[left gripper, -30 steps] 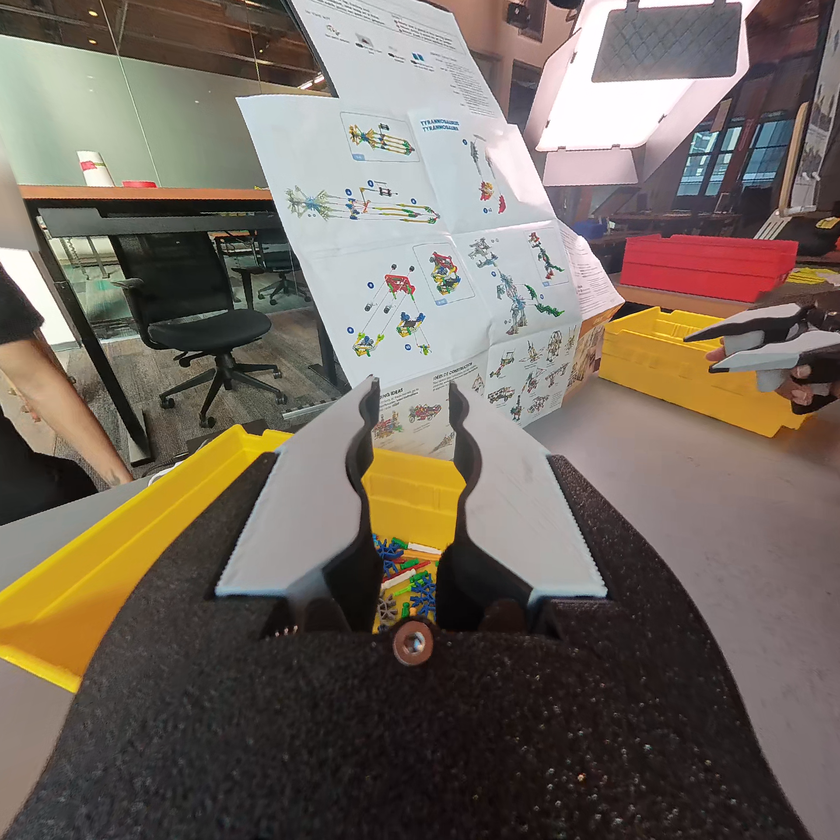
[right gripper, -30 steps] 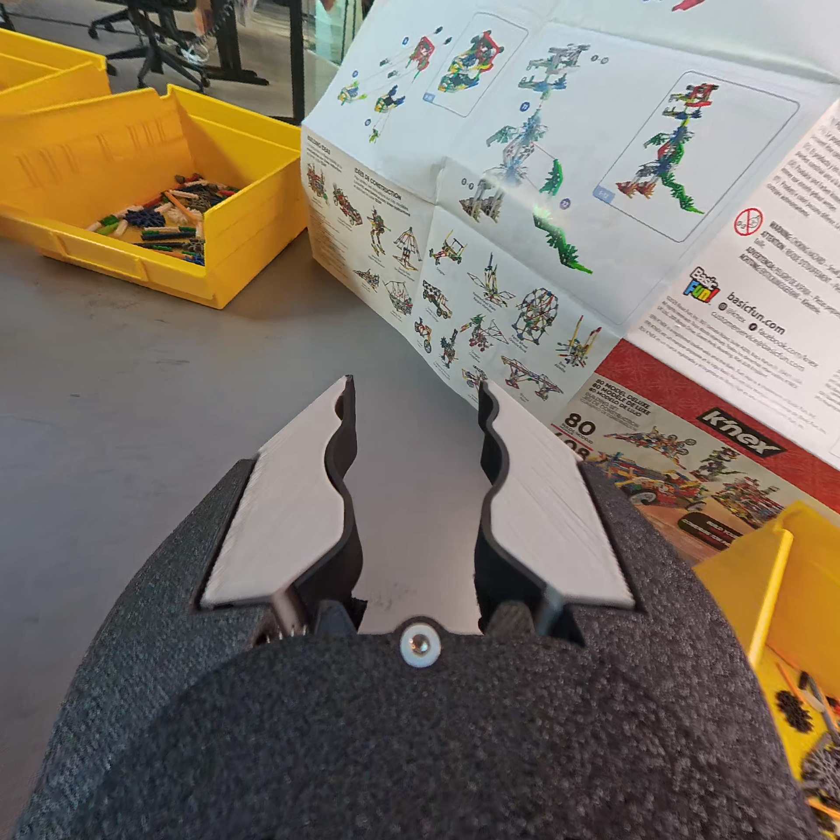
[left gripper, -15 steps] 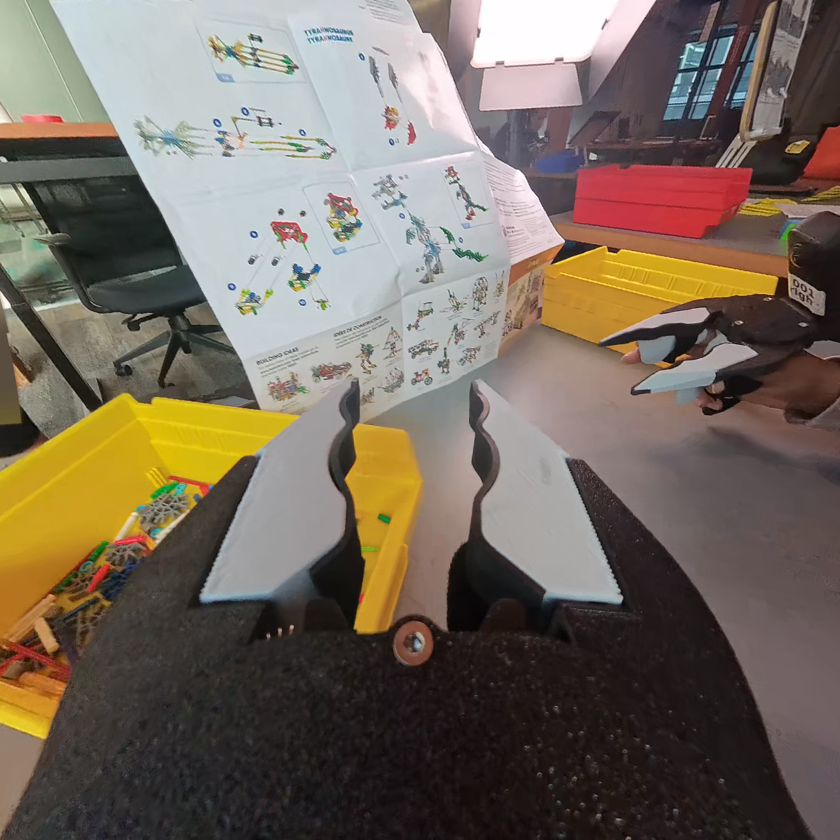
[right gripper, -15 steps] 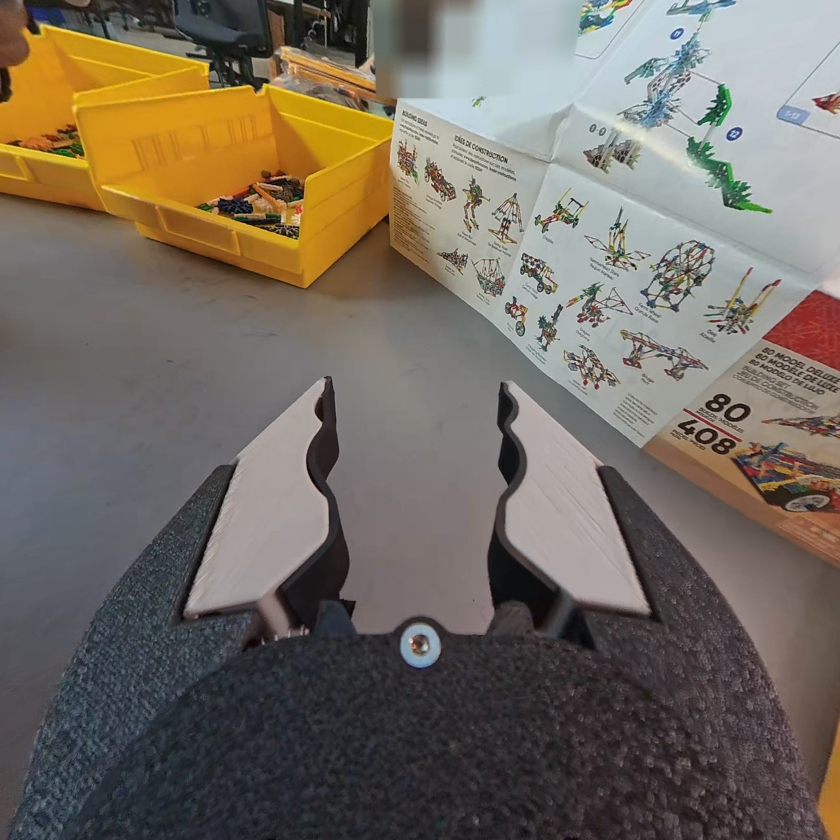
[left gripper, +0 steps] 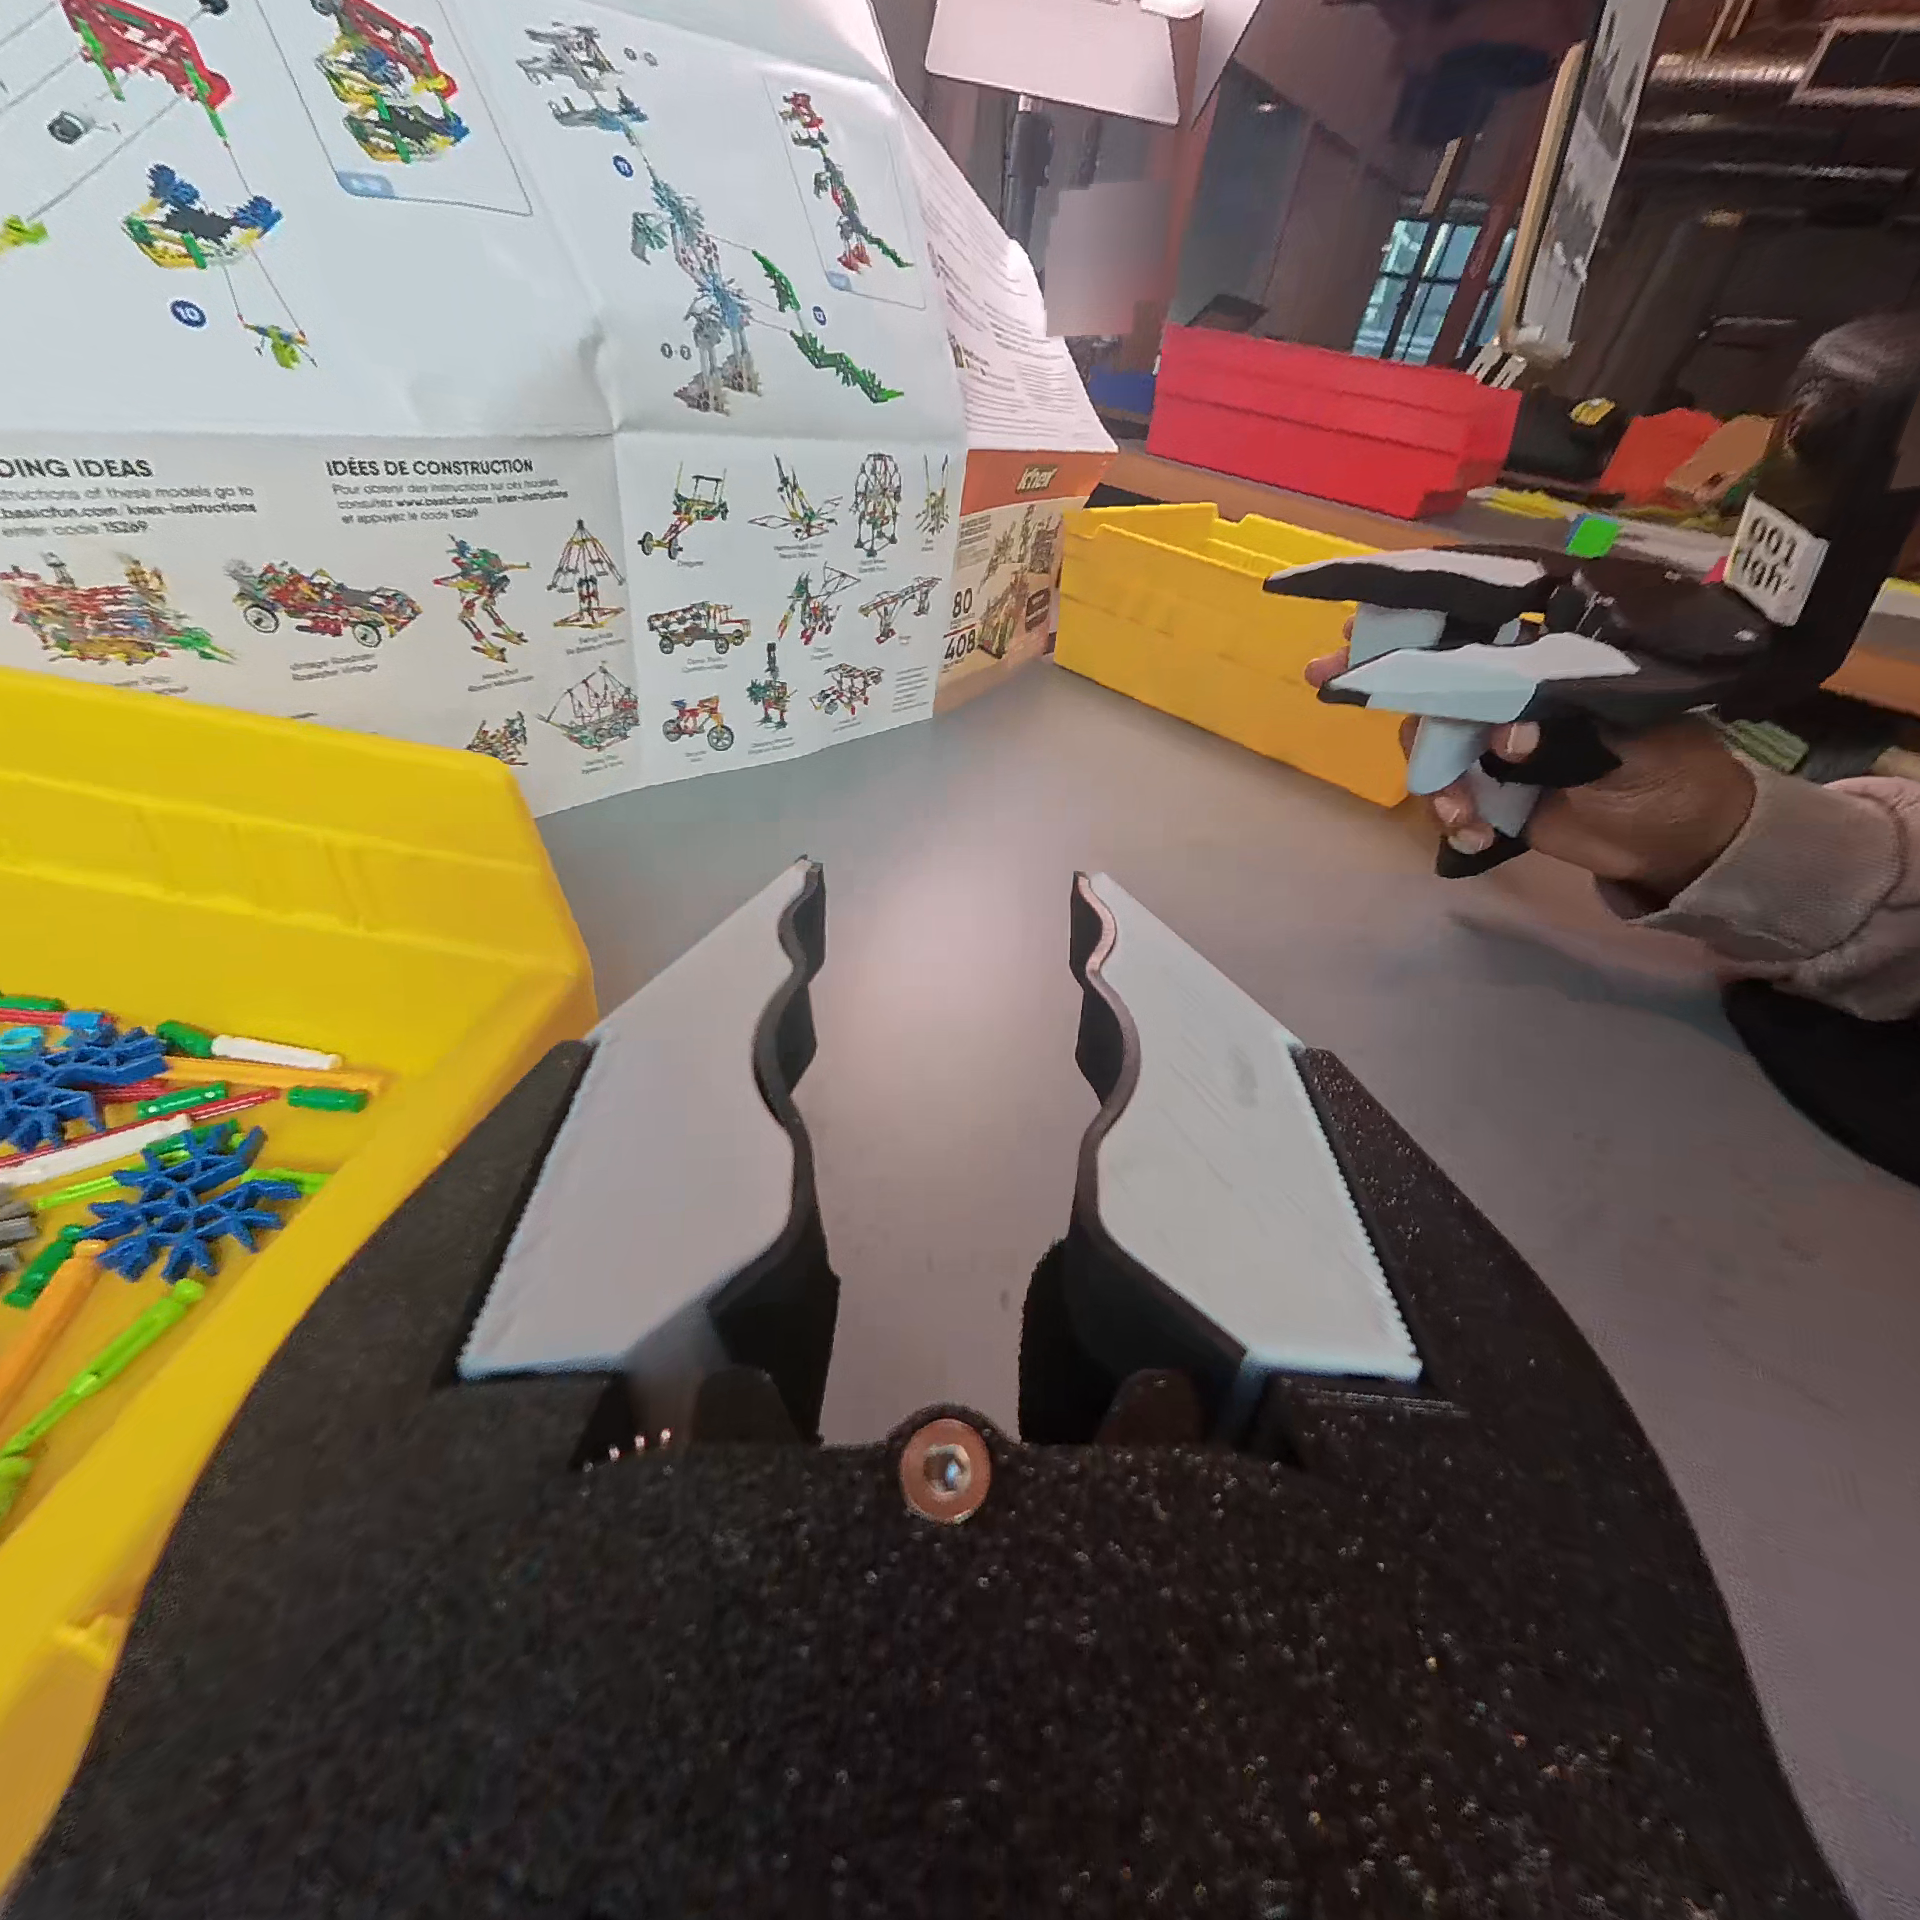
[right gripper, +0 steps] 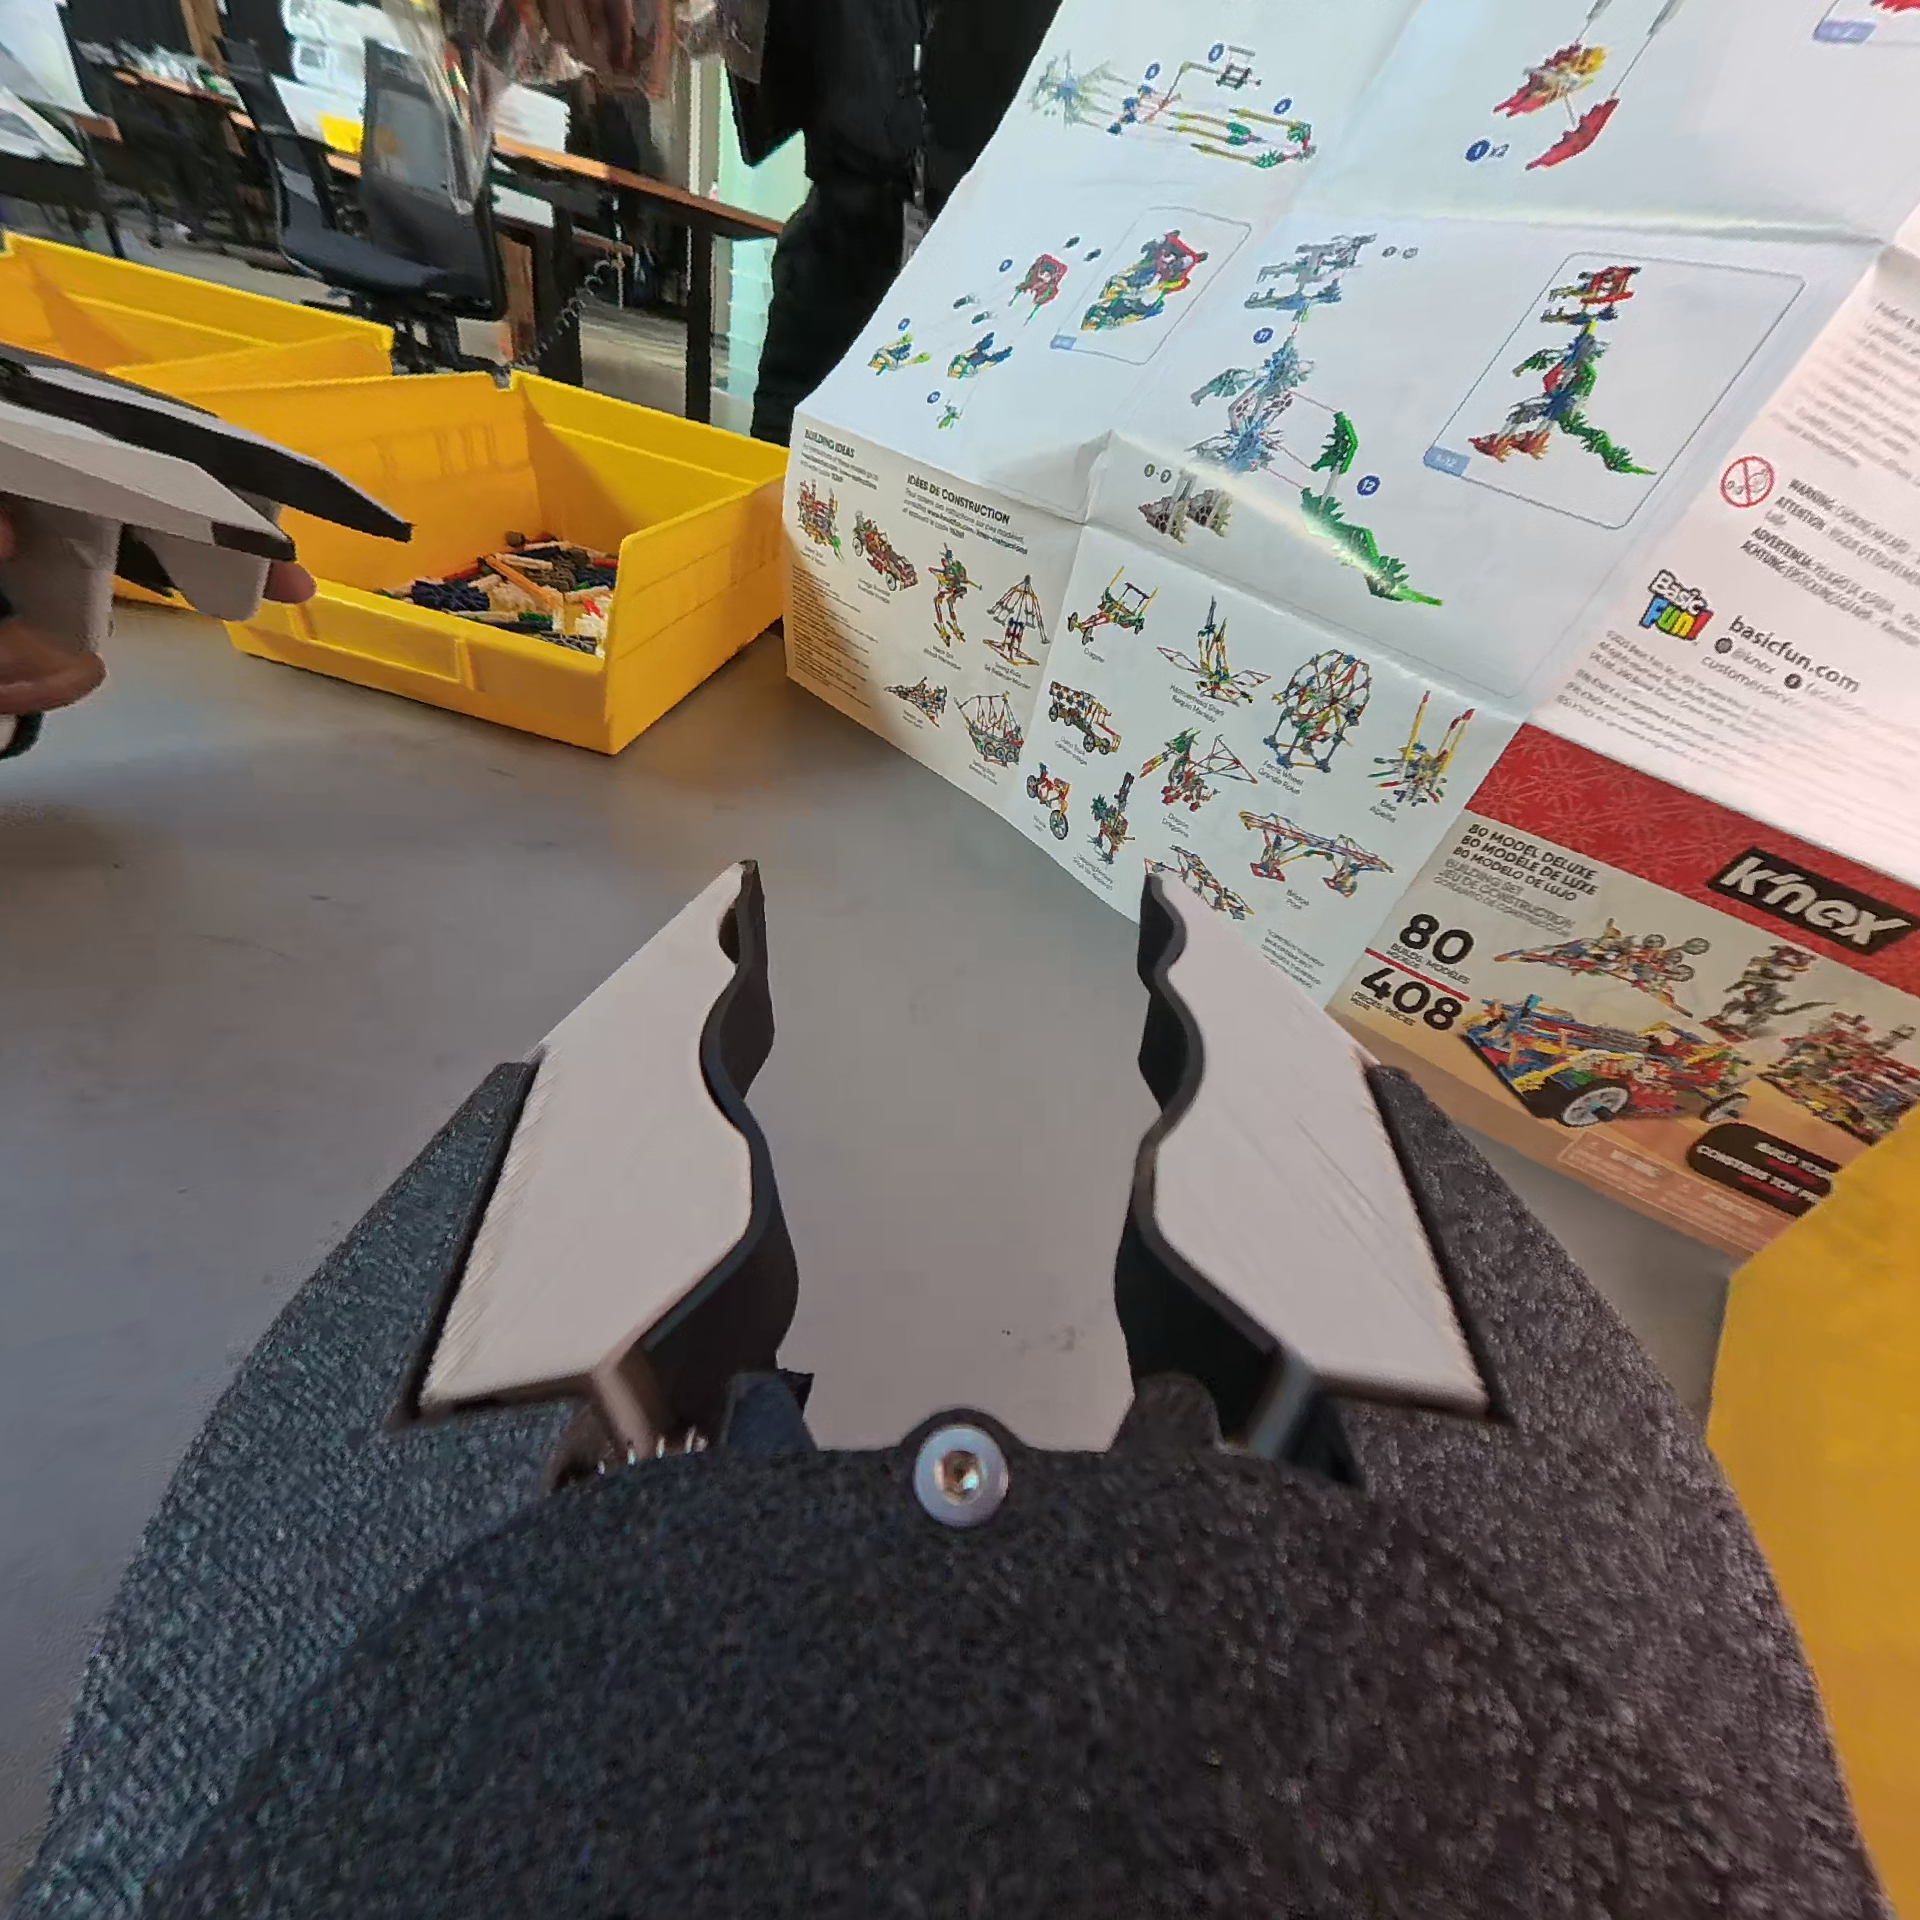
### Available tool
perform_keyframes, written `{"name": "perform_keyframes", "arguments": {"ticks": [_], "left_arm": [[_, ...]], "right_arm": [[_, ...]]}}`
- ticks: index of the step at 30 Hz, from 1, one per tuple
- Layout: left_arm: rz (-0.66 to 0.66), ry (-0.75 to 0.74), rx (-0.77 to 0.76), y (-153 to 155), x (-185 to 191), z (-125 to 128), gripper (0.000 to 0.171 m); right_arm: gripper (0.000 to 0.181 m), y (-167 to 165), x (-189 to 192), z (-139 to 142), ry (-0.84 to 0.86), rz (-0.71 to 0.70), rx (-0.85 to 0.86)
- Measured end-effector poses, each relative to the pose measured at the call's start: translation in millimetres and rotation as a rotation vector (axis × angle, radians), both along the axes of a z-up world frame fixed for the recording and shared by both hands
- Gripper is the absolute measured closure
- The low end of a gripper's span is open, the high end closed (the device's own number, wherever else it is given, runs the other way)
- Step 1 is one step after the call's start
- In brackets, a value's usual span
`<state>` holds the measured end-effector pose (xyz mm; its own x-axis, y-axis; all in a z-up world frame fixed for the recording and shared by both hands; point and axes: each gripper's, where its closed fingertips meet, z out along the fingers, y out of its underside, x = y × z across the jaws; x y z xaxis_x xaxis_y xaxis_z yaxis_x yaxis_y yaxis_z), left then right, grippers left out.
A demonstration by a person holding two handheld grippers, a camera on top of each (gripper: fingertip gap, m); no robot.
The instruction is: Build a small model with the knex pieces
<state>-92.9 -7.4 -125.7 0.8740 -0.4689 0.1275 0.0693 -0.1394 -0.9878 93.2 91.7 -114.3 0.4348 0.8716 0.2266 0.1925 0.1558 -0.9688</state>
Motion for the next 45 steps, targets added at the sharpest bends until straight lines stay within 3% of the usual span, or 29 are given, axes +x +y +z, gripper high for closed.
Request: {"name": "perform_keyframes", "arguments": {"ticks": [3, 7, 15, 22, 28, 36, 45], "left_arm": [[0.026, 0.07, 0.009, -4, -6, -3, 0.124], [0.004, 0.006, 0.025, -13, -5, 6, 0.124], [0.03, -0.106, -0.056, -15, -13, 5, 0.124], [0.233, 0.07, 0.041, -9, -48, 11, 0.114], [0.254, 0.099, 0.091, -10, -53, 17, 0.101], [0.257, 0.069, 0.093, -13, -61, 20, 0.131], [0.26, 0.096, 0.095, -11, -64, 17, 0.132]], "right_arm": [[0.111, -4, -5, -5, -0.02, 0.013, 0.006], [0.111, 0, -5, -2, -0.049, -0.025, 0.057], [0.107, -13, 3, 35, 0.091, -0.113, -0.08], [0.104, -3, 18, 16, 0.137, -0.198, -0.115], [0.104, 1, 19, 2, 0.121, -0.205, -0.084], [0.103, 2, 20, 6, 0.124, -0.226, -0.035], [0.107, 10, 24, -3, 0.13, -0.234, -0.053]]}}
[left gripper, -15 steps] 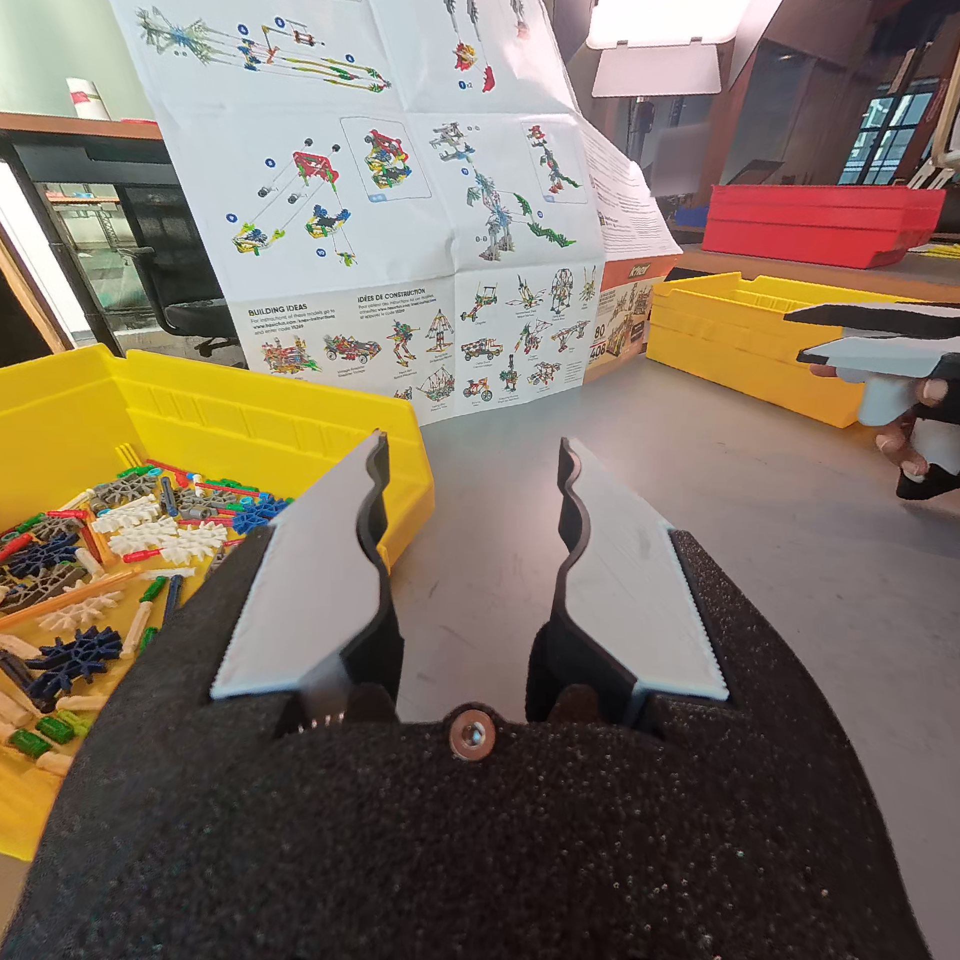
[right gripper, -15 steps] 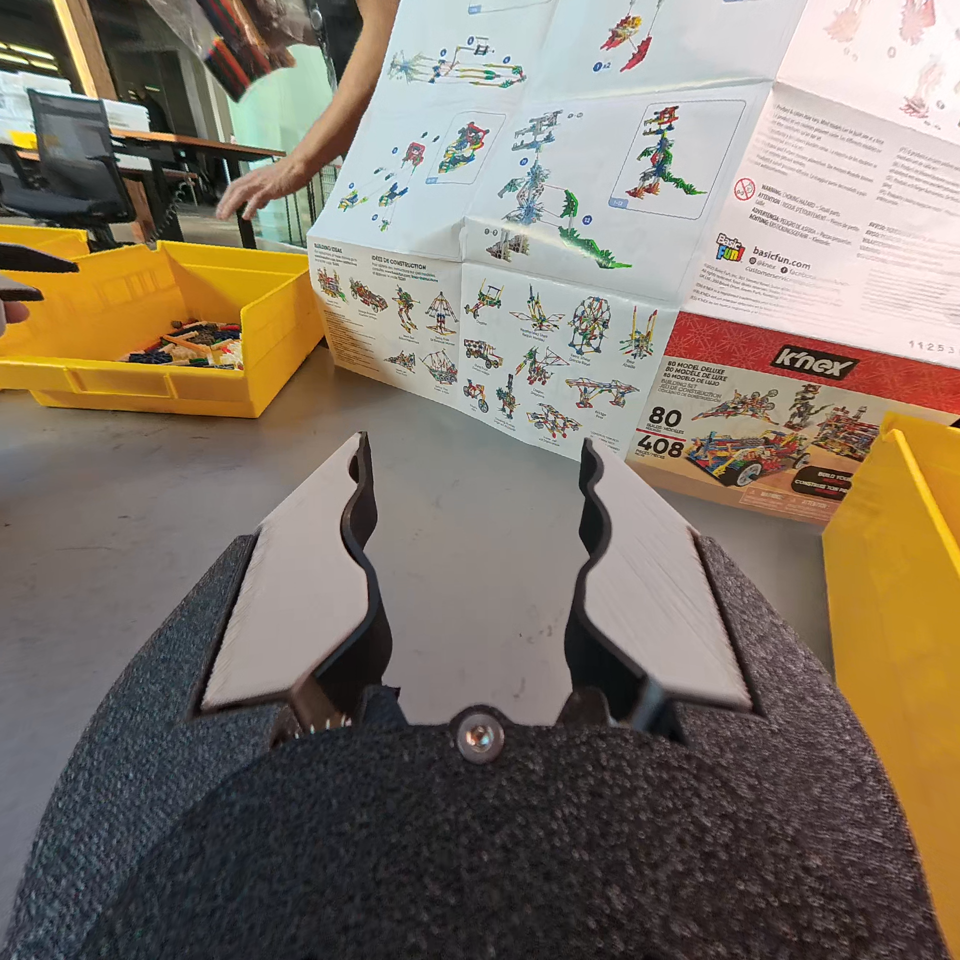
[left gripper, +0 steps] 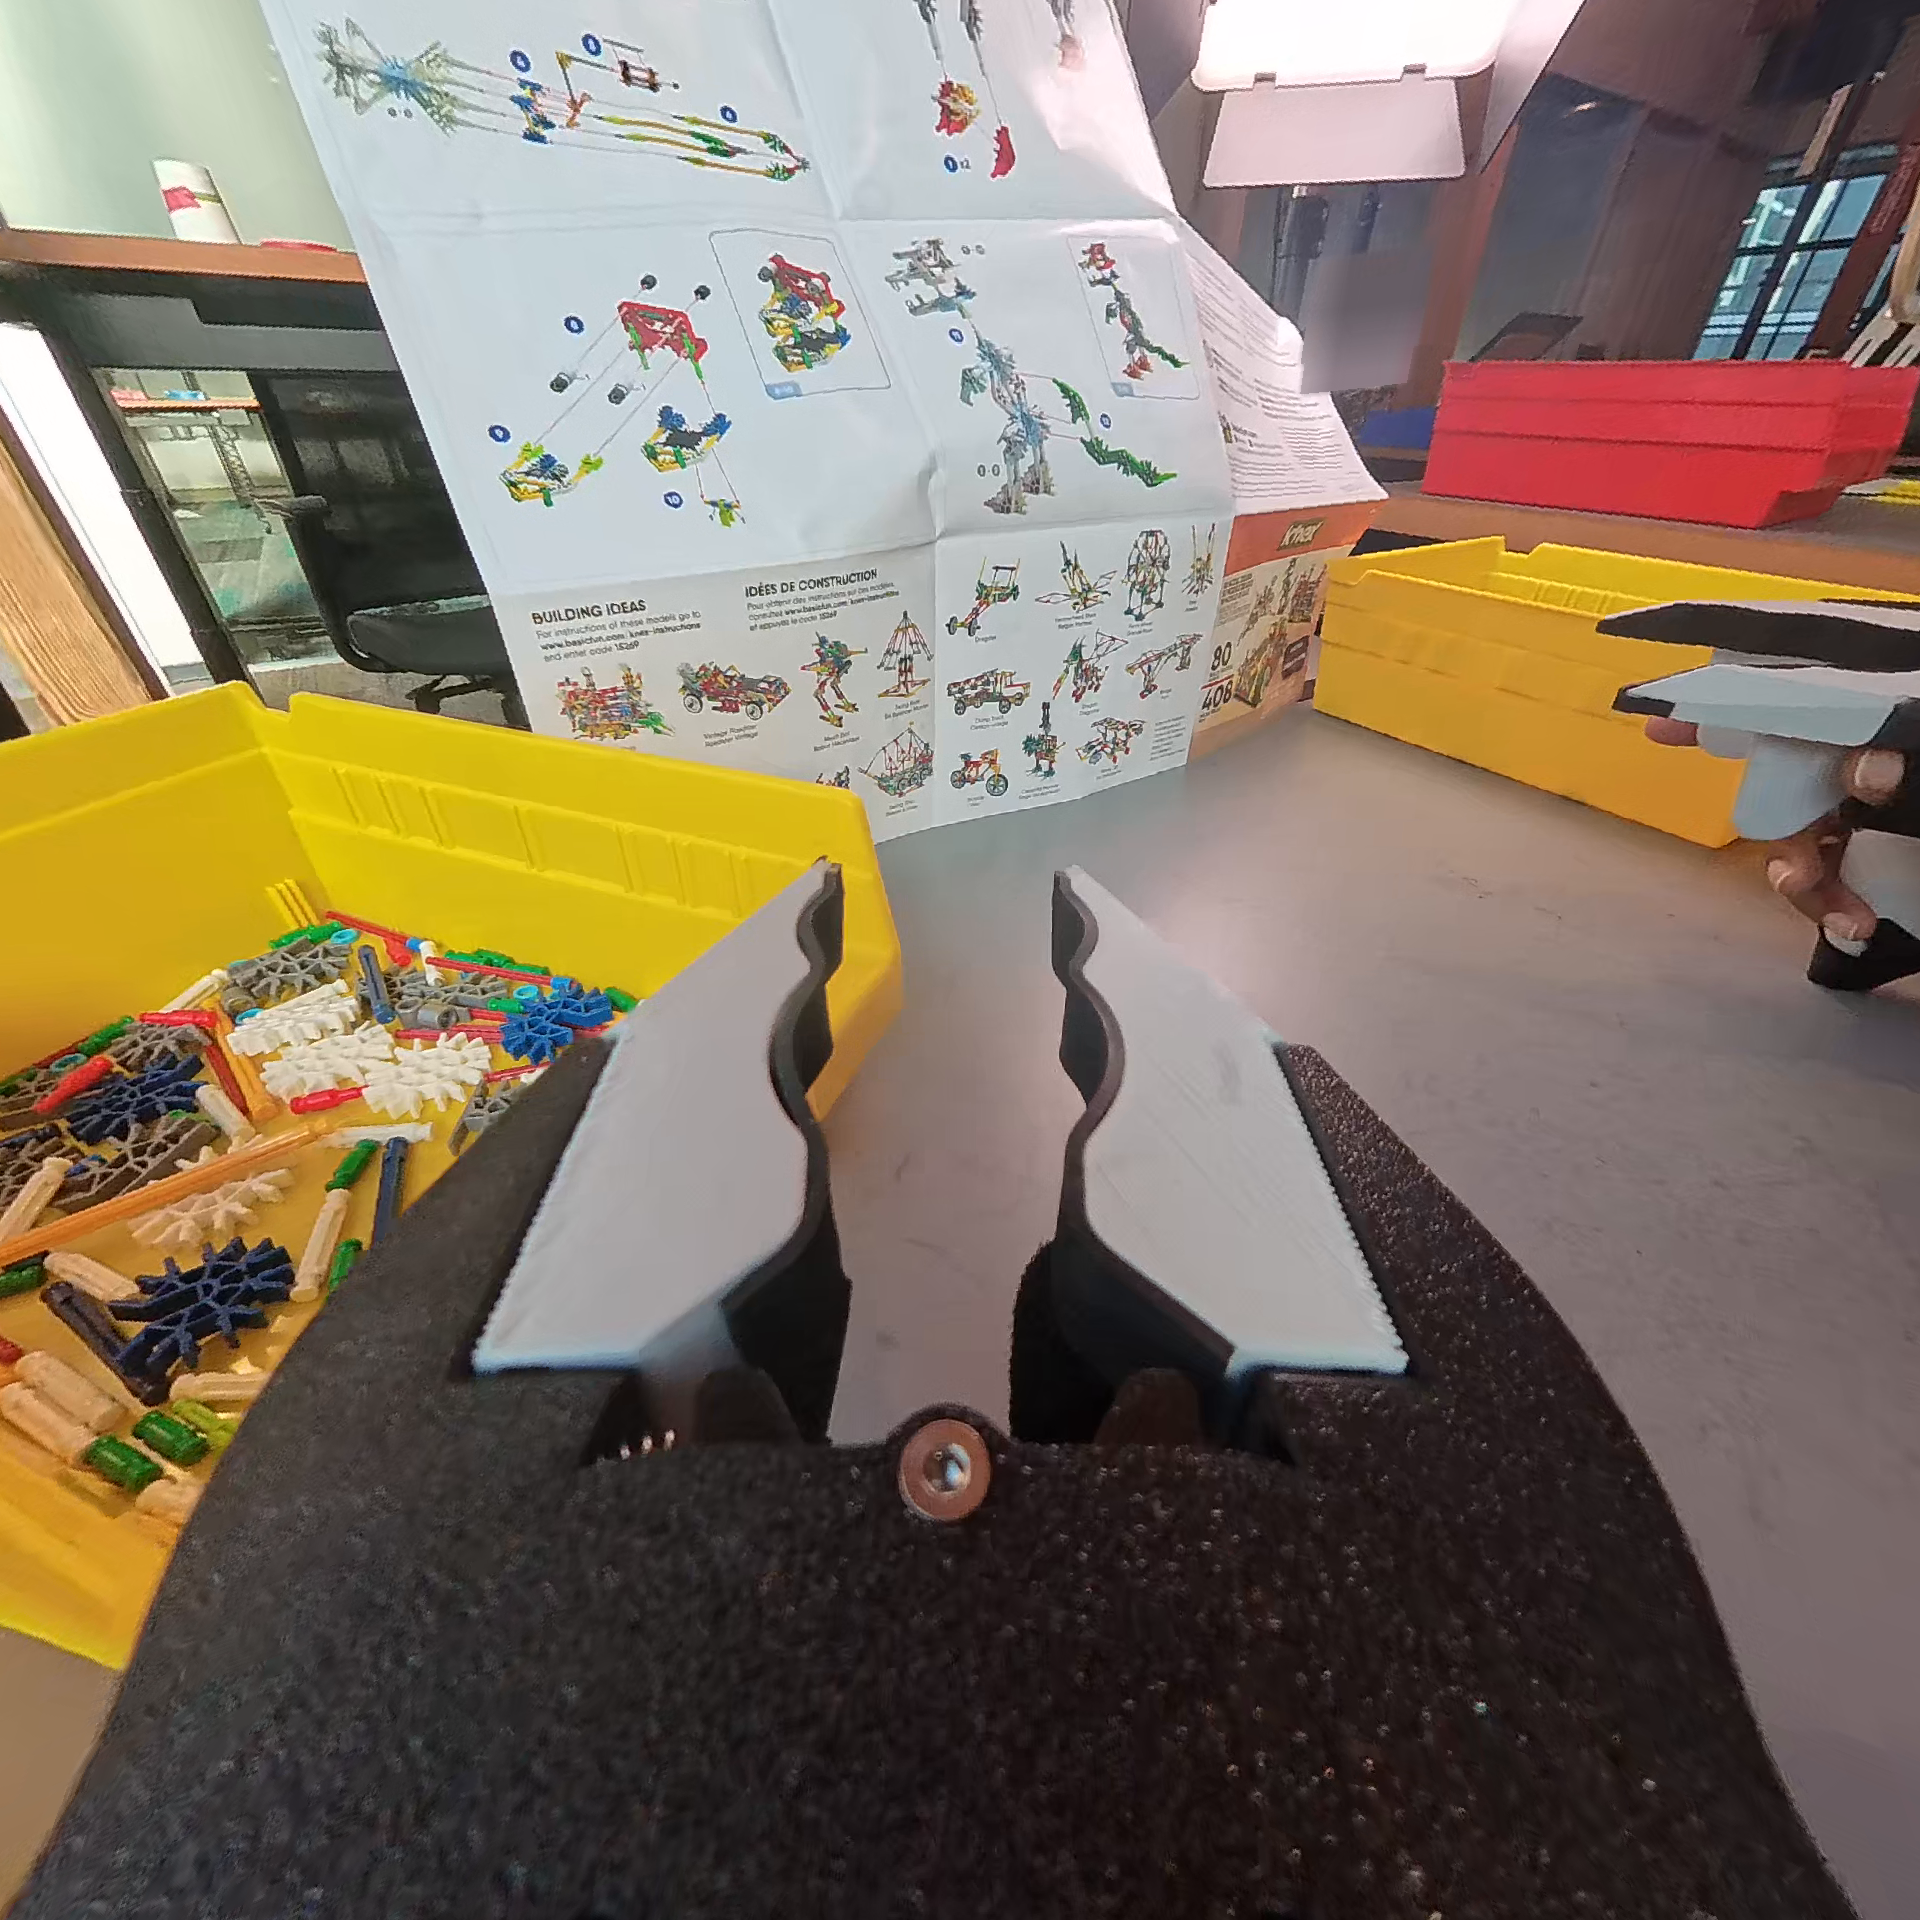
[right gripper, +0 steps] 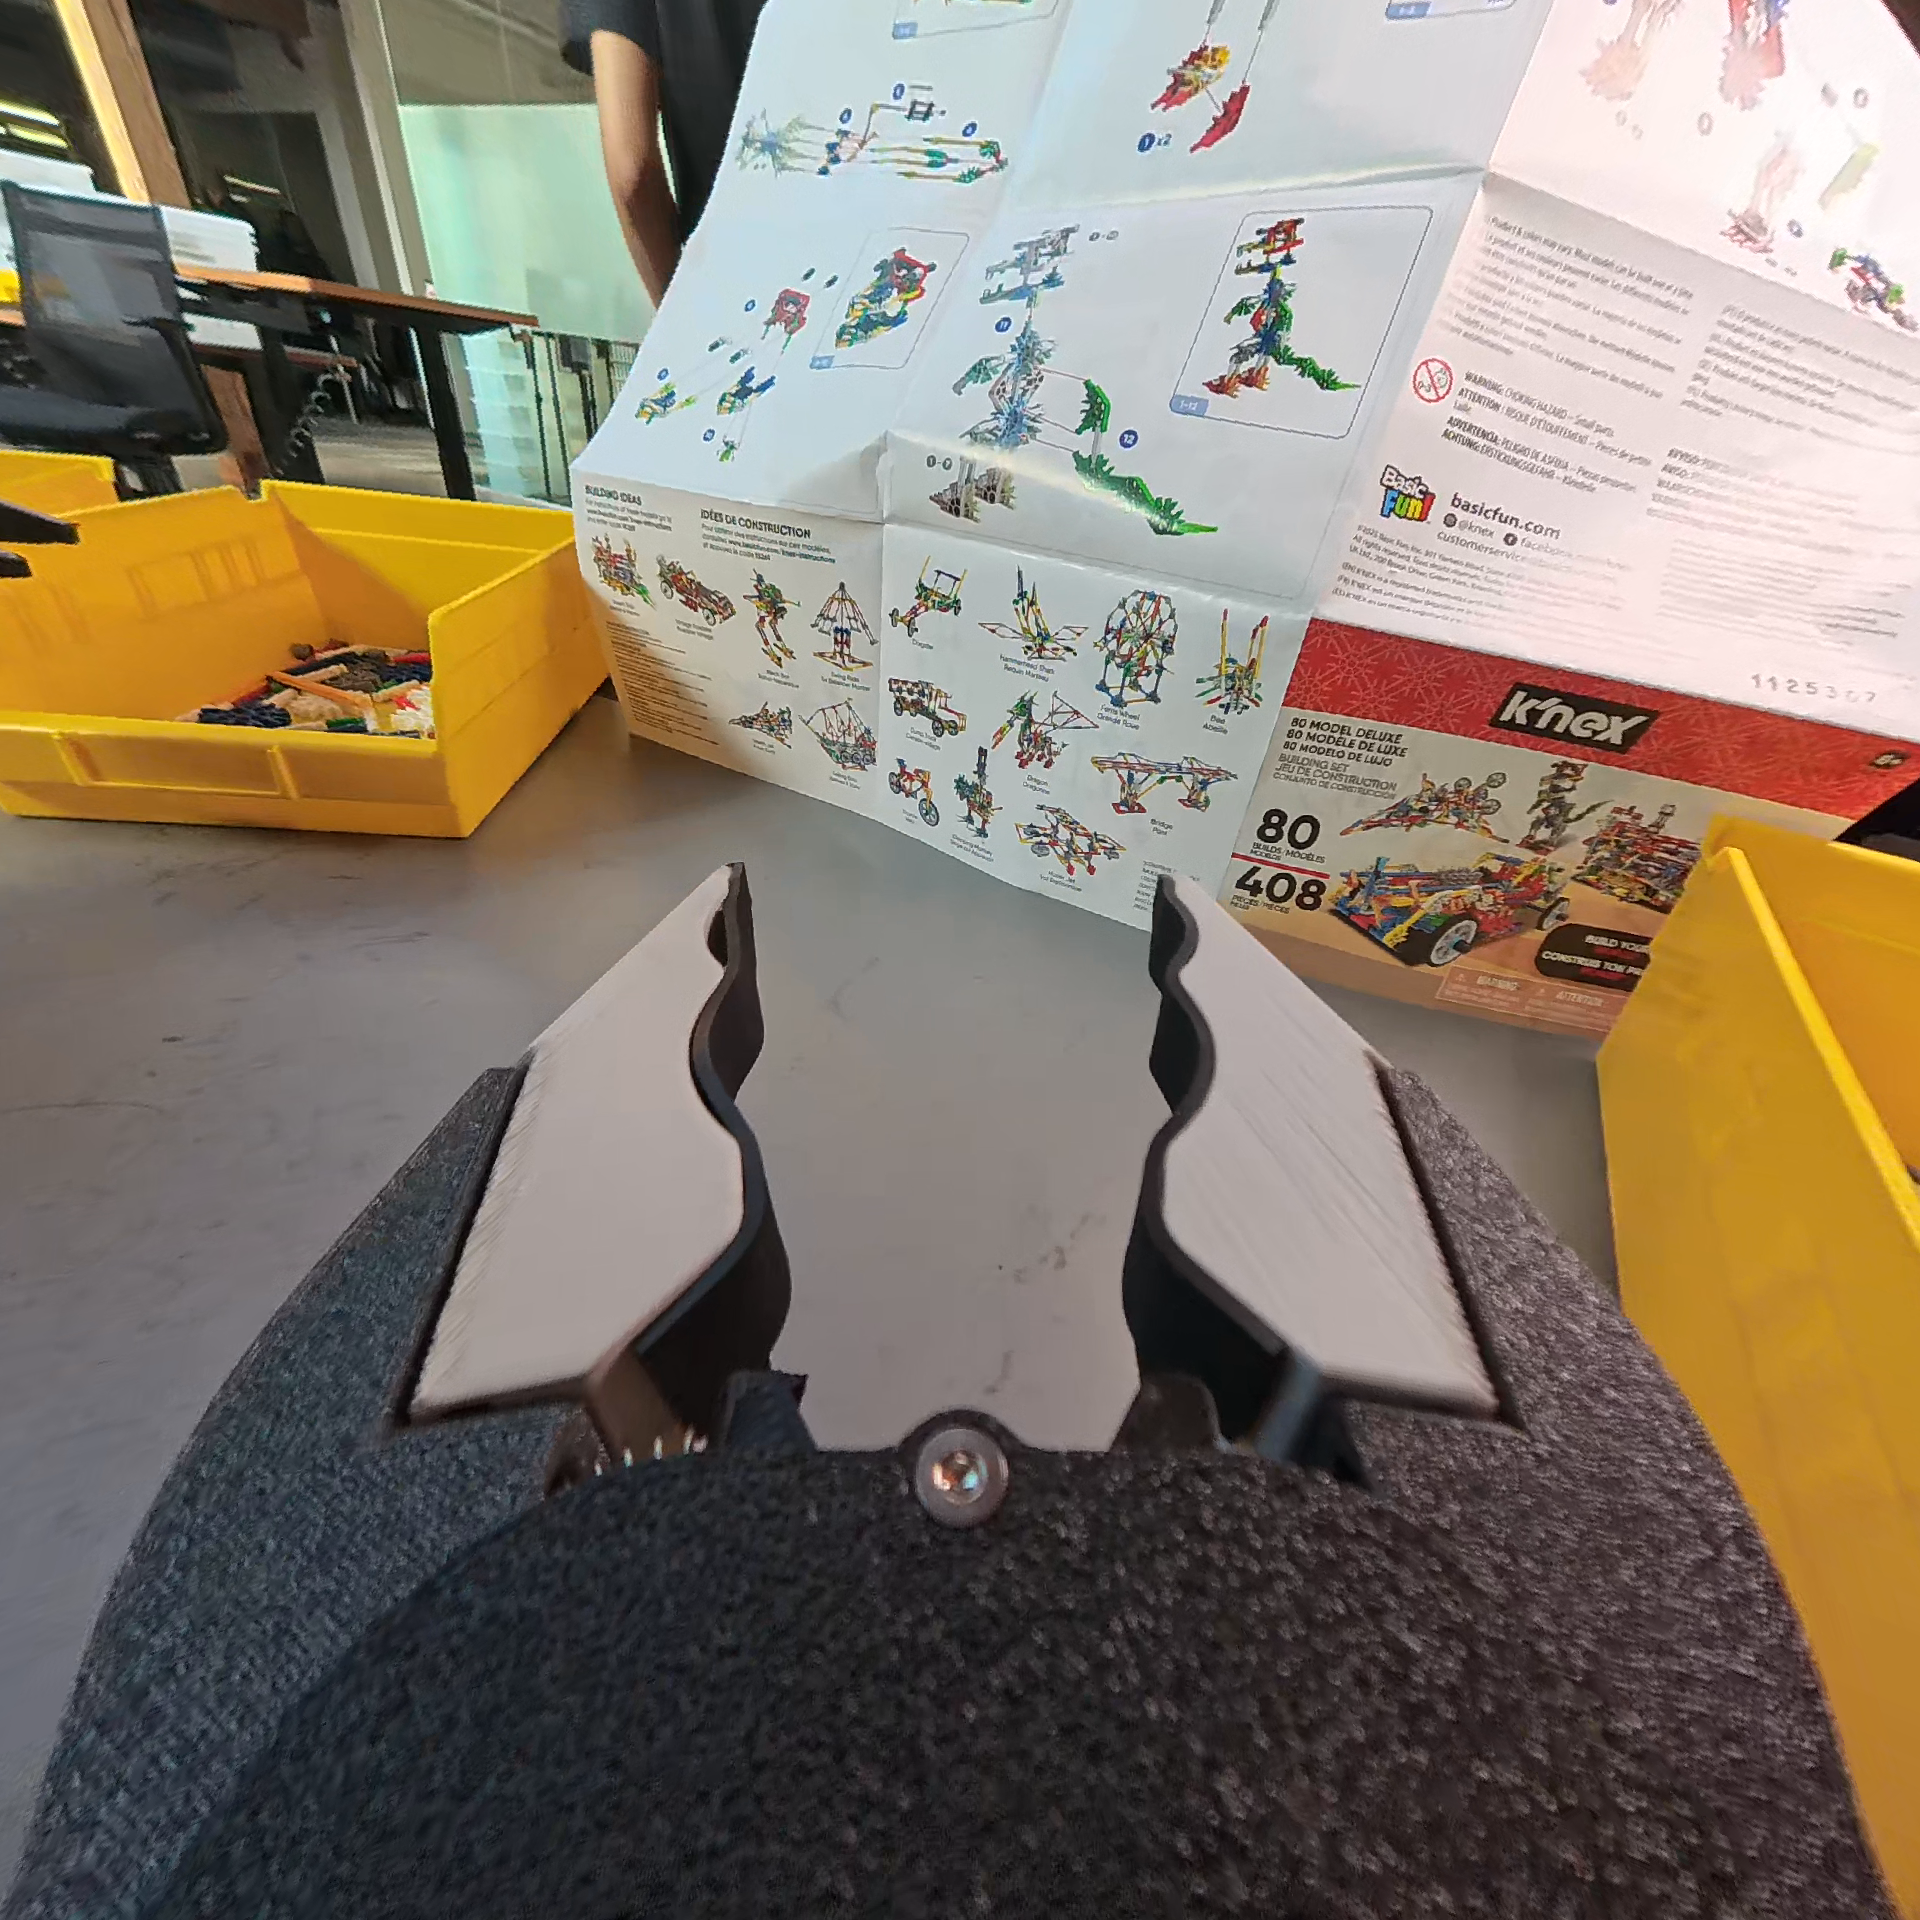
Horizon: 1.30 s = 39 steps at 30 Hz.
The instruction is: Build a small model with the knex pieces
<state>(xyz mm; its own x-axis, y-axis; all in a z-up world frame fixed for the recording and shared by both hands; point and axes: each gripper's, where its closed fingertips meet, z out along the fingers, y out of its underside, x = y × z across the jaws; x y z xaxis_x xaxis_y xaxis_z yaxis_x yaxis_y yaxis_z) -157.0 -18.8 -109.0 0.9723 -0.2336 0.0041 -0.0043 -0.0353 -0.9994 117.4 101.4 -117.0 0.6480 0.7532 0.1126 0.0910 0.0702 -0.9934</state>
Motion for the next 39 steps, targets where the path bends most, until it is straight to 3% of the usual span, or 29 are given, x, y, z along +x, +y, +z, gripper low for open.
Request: {"name": "perform_keyframes", "arguments": {"ticks": [11, 19, 30, 39], "left_arm": [[0.047, 0.023, -0.01, 5, -4, -7, 0.133], [0.066, 0.028, -0.004, 5, -8, -7, 0.132], [0.074, 0.039, 0.022, 3, -11, -1, 0.111], [0.024, -0.019, 0.015, 1, -5, -1, 0.106]], "right_arm": [[0.11, 2, 0, 8, -0.028, -0.026, 0.157], [0.11, 7, 5, 10, 0.003, -0.038, 0.143], [0.109, 6, 11, 14, 0.038, -0.037, 0.086], [0.115, 0, 12, 16, 0.029, -0.025, 0.077]]}}
